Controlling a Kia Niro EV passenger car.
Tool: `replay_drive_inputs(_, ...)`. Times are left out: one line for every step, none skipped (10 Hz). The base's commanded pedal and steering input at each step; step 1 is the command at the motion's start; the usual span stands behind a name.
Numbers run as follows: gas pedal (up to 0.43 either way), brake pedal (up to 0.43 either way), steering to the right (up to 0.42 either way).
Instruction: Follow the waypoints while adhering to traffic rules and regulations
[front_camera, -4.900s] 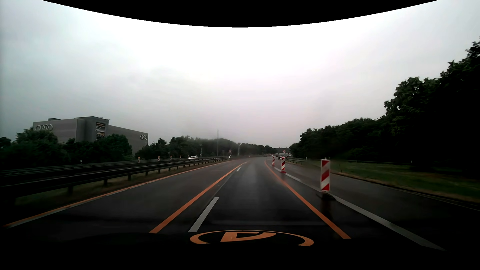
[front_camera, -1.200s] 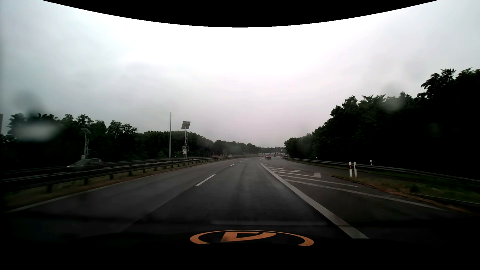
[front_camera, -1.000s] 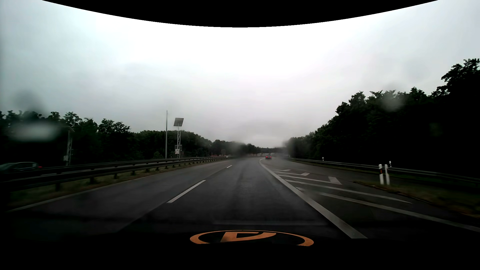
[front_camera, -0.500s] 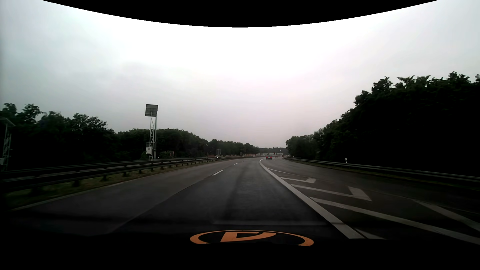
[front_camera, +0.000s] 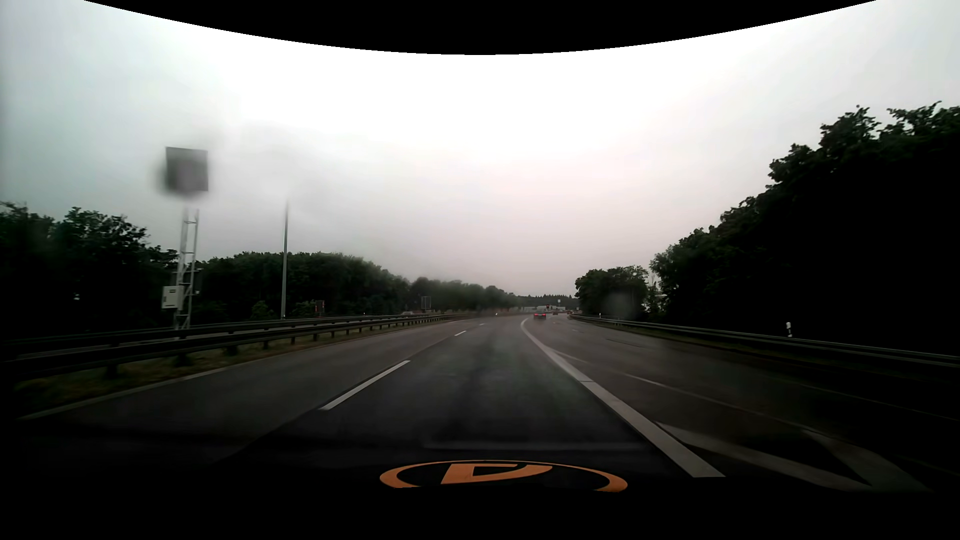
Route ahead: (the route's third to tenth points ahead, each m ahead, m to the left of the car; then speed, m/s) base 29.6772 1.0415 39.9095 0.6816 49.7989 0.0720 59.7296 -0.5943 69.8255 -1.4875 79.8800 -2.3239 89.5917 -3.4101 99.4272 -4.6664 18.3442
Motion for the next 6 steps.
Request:
replay_drive_inputs(0.220,0.000,0.003)
replay_drive_inputs(0.209,0.000,0.003)
replay_drive_inputs(0.197,0.000,0.003)
replay_drive_inputs(0.177,0.000,0.003)
replay_drive_inputs(0.177,0.000,0.004)
replay_drive_inputs(0.169,0.000,0.004)
